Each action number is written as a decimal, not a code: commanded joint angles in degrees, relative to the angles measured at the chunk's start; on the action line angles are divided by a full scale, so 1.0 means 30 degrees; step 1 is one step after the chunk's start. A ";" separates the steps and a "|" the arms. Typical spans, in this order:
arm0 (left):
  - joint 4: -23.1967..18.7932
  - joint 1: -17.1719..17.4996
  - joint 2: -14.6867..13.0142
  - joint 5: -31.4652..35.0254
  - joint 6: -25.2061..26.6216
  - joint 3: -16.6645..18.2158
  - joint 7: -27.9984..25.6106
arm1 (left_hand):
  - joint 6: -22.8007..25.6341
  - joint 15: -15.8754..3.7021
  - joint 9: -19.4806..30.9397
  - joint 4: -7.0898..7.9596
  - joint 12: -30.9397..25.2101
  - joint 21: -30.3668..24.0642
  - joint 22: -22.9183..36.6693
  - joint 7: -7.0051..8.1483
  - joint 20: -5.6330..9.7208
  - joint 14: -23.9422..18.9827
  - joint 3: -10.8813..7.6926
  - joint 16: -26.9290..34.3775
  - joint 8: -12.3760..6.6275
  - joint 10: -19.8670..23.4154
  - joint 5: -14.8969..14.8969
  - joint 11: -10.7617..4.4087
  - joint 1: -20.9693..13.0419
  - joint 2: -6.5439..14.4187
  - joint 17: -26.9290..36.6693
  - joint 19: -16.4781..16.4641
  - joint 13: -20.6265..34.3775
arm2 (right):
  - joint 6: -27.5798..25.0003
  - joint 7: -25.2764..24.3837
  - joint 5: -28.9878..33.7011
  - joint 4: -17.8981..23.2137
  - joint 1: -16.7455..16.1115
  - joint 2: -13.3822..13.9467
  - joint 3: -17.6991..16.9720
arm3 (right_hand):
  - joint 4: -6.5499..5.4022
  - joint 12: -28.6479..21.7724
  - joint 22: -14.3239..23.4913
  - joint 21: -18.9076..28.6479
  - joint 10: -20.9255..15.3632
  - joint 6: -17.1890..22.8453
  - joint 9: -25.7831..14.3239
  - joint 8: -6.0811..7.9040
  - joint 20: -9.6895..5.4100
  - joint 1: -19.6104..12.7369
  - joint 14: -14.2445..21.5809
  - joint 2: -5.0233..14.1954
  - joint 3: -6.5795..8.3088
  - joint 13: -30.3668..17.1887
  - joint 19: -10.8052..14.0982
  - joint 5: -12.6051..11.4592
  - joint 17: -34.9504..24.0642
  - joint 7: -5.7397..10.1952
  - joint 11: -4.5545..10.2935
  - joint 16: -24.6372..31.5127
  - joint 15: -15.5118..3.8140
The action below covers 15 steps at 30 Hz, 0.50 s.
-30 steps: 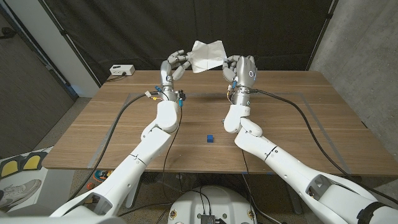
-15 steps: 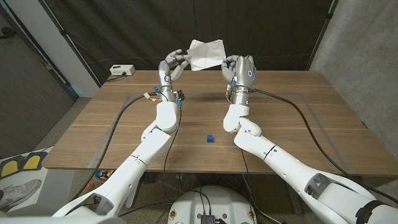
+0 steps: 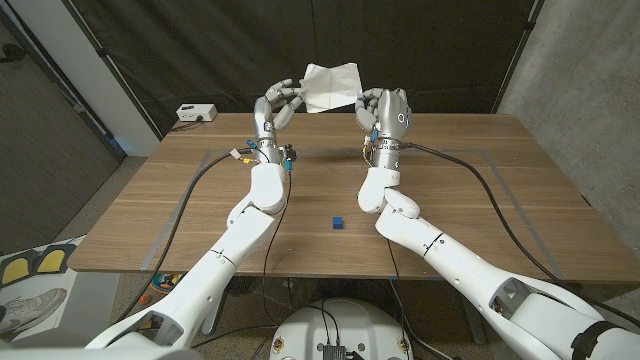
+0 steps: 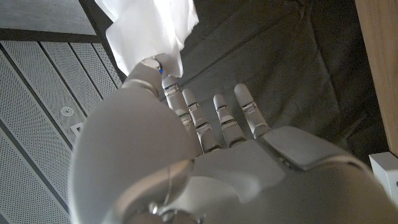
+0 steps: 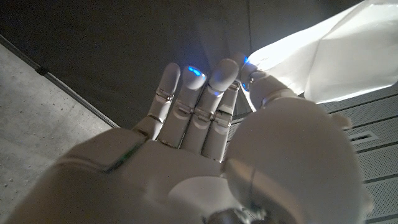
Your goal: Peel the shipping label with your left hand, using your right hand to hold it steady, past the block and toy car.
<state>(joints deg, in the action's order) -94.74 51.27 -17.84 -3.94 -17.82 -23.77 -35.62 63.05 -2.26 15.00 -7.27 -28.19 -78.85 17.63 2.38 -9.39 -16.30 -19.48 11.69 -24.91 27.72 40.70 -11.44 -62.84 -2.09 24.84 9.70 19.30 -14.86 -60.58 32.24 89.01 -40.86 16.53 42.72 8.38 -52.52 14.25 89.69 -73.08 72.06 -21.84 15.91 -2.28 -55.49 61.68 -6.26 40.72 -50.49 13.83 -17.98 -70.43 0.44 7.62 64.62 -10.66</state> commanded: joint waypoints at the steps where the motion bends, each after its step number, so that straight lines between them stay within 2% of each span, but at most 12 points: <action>1: -0.0057 0.0110 -0.0211 0.0164 -0.0351 -0.0038 0.0409 | 0.0017 -0.1361 0.6336 0.0424 0.0123 -0.0808 0.0385 -0.0626 -0.0295 0.0244 -0.0329 0.0088 -0.3660 -0.0688 -0.1019 0.0156 0.0777 -0.0321 0.0233 0.1097 0.0117 | 0.0909 -0.0250 -0.0043 0.0039 -0.0188 0.0307 -0.0059 | -0.0208 0.0818 0.0049 -0.0093 0.0740 -0.1126 0.0394 -0.0752 -0.0048 0.0986 -0.0655 -0.0217 -0.0920 0.1122 -0.0531 0.1260 0.0430 0.0324 0.0374 -0.0209 -0.0666; 3: -0.0195 0.0160 -0.0350 0.0241 -0.0276 -0.0057 0.0548 | -0.1446 -0.1224 0.6410 0.0325 0.0262 -0.1182 0.0524 -0.0109 -0.0318 0.0372 -0.0309 0.0100 -0.3302 -0.1169 -0.1395 0.0450 0.0832 -0.0522 0.0312 0.1274 0.0172 | 0.1004 -0.0316 0.0000 0.0085 -0.0258 0.0349 -0.0083 | -0.0418 0.1147 -0.0009 -0.0135 0.1434 -0.1956 0.0546 -0.1156 -0.0019 0.1699 -0.1685 -0.0291 -0.1740 0.1326 -0.0669 0.2037 0.1509 0.0407 0.0188 -0.1140 -0.0668; 4: -0.0371 0.0217 -0.0531 0.0329 -0.0162 -0.0083 0.0703 | -0.2206 -0.1117 0.6452 0.0273 0.0316 -0.1395 0.0613 0.0036 -0.0375 0.0498 -0.0302 0.0087 -0.3158 -0.1400 -0.1643 0.0605 0.0816 -0.0543 0.0355 0.1459 0.0217 | 0.0775 -0.0172 0.0055 0.0302 -0.0370 0.0399 -0.0096 | -0.0451 0.1529 -0.0043 -0.0145 0.1951 -0.2787 0.0668 -0.1475 0.0088 0.2035 -0.2107 -0.0284 -0.2370 0.1708 -0.0846 0.2486 0.2372 0.0397 0.0026 -0.1677 -0.0679; 5: -0.0502 0.0262 -0.0634 0.0338 -0.0063 -0.0088 0.0816 | -0.3335 -0.0915 0.6675 0.0279 0.0435 -0.1630 0.0711 0.0285 -0.0449 0.0734 -0.0210 0.0051 -0.3035 -0.1816 -0.2010 0.0880 0.0901 -0.0560 0.0410 0.1704 0.0268 | 0.0707 -0.0054 0.0089 0.0424 -0.0425 0.0465 -0.0094 | -0.0469 0.1933 -0.0088 -0.0221 0.2457 -0.3484 0.0749 -0.1666 0.0277 0.2267 -0.2591 -0.0322 -0.2773 0.2085 -0.1163 0.2588 0.2966 0.0504 -0.0030 -0.2112 -0.0674; 6: -0.0604 0.0294 -0.0737 0.0348 -0.0003 -0.0096 0.0936 | -0.4376 -0.0745 0.6904 0.0326 0.0512 -0.1819 0.0777 0.0491 -0.0512 0.0988 -0.0124 0.0005 -0.2938 -0.2100 -0.2336 0.0859 0.1008 -0.0499 0.0451 0.1888 0.0314 | 0.0527 0.0107 0.0097 0.0601 -0.0509 0.0495 -0.0114 | -0.0536 0.2159 -0.0141 -0.0273 0.2947 -0.4154 0.0762 -0.1738 0.0322 0.2529 -0.3042 -0.0276 -0.3162 0.2222 -0.1363 0.2590 0.3496 0.0565 -0.0171 -0.2502 -0.0678; 7: -0.0730 0.0343 -0.0817 0.0378 0.0099 -0.0095 0.0998 | -0.6086 -0.0641 0.6899 0.0336 0.0612 -0.2062 0.0846 0.0791 -0.0531 0.1115 -0.0034 0.0021 -0.2517 -0.2474 -0.2775 0.1079 0.1099 -0.0434 0.0482 0.2147 0.0374 | 0.0180 0.0376 0.0129 0.0866 -0.0612 0.0536 -0.0133 | -0.0591 0.2599 -0.0237 -0.0367 0.3759 -0.5280 0.0716 -0.1808 0.0547 0.2870 -0.3737 -0.0274 -0.3684 0.2602 -0.1683 0.2540 0.4171 0.0699 -0.0396 -0.3074 -0.0660; 8: -0.0869 0.0396 -0.0906 0.0406 0.0224 -0.0092 0.1065 | -0.6793 -0.0554 0.6852 0.0361 0.0663 -0.2123 0.0852 0.0913 -0.0570 0.1259 0.0018 0.0001 -0.2304 -0.2652 -0.2941 0.1195 0.1175 -0.0422 0.0505 0.2260 0.0399 | -0.0067 0.0566 0.0142 0.1079 -0.0701 0.0560 -0.0157 | -0.0681 0.3611 -0.0398 -0.0494 0.5468 -0.7308 0.0809 -0.1924 0.0712 0.3330 -0.4659 -0.0102 -0.4341 0.3603 -0.2152 0.2428 0.5194 0.0823 -0.0973 -0.4031 -0.0648; 9: -0.0980 0.0436 -0.1011 0.0417 0.0296 -0.0089 0.1169 | -0.7909 -0.0505 0.6753 0.0380 0.0746 -0.2237 0.0851 0.0943 -0.0603 0.1320 0.0105 0.0029 -0.1936 -0.2948 -0.3201 0.1381 0.1291 -0.0455 0.0535 0.2281 0.0441 | -0.0118 0.0734 0.0136 0.1244 -0.0771 0.0644 -0.0163 | -0.0825 0.4015 -0.0473 -0.0577 0.6081 -0.8549 0.0901 -0.2069 0.0863 0.3744 -0.5210 -0.0076 -0.4603 0.4068 -0.2490 0.2382 0.5722 0.0769 -0.0948 -0.4657 -0.0629; 10: -0.1045 0.0474 -0.1078 0.0368 0.0284 -0.0080 0.1274 | -0.8694 -0.0341 0.6639 0.0408 0.0864 -0.2287 0.0842 0.0864 -0.0603 0.1551 0.0206 -0.0016 -0.1653 -0.3308 -0.3460 0.1435 0.1435 -0.0535 0.0560 0.2405 0.0469 | -0.0152 0.0794 0.0109 0.1363 -0.0848 0.0662 -0.0193 | -0.0799 0.5142 -0.0639 -0.0641 0.8286 -1.0124 0.1124 -0.1946 0.0983 0.4053 -0.5863 -0.0036 -0.4901 0.4881 -0.2727 0.2252 0.6816 0.0837 -0.0615 -0.5795 -0.0533; 12: -0.1361 0.0574 -0.1336 0.0385 0.0609 -0.0064 0.1507 | -1.0436 -0.0159 0.6194 0.0663 0.1000 -0.2298 0.0717 0.0760 -0.0562 0.1861 0.0700 0.0029 -0.0949 -0.3865 -0.4804 0.1702 0.2204 -0.0894 0.0634 0.2734 0.0555 | -0.0393 0.0897 0.0179 0.1629 -0.1016 0.0696 -0.0220 | -0.1038 0.6721 -0.0931 -0.0947 1.0233 -1.2381 0.1522 -0.1962 0.1271 0.4995 -0.7051 -0.0085 -0.5045 0.5981 -0.3352 0.2091 0.8955 0.0985 -0.0731 -0.7862 -0.0262; 13: -0.1440 0.0605 -0.1441 0.0291 0.0615 -0.0053 0.1684 | -1.1336 -0.0066 0.5861 0.0845 0.1041 -0.2246 0.0581 0.0719 -0.0548 0.2122 0.1121 0.0009 -0.0501 -0.4081 -0.6011 0.1730 0.2794 -0.1259 0.0648 0.2843 0.0580 | -0.0464 0.0857 0.0209 0.1719 -0.1099 0.0676 -0.0240 | -0.1111 0.7788 -0.1091 -0.1220 1.1550 -1.3381 0.1784 -0.1908 0.1467 0.5498 -0.7684 -0.0243 -0.5111 0.6582 -0.3735 0.2042 1.0157 0.0993 -0.1126 -0.8949 0.0049; 15: -0.1599 0.0641 -0.1722 0.0308 0.0726 -0.0055 0.1988 | -1.1852 0.0191 0.5561 0.0991 0.1165 -0.2149 0.0440 0.0622 -0.0501 0.2394 0.1461 -0.0034 -0.0160 -0.4422 -0.6682 0.1852 0.3267 -0.1549 0.0651 0.2978 0.0553 | -0.0624 0.0911 0.0258 0.1966 -0.1268 0.0697 -0.0261 | -0.1024 0.9131 -0.1302 -0.1672 1.2768 -1.4602 0.2176 -0.1805 0.1588 0.5914 -0.8280 -0.0489 -0.5121 0.7401 -0.3824 0.1980 1.1802 0.1009 -0.1446 -1.0246 0.0450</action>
<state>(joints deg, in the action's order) -96.84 52.27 -20.16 -3.13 -17.55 -23.90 -32.83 30.16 -2.14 32.71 -4.90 -24.99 -85.41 19.32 4.61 -10.76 -9.94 -16.34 11.69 -26.78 15.55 23.68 -6.32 -54.60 -5.09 26.62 10.15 20.89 -14.25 -59.64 32.38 91.45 -42.57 17.90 42.38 5.36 -30.02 11.00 86.07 -39.89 33.15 -16.54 10.15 1.97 -39.53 39.44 -6.94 25.50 -31.24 3.29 -11.60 -40.93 3.40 4.50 38.91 -4.10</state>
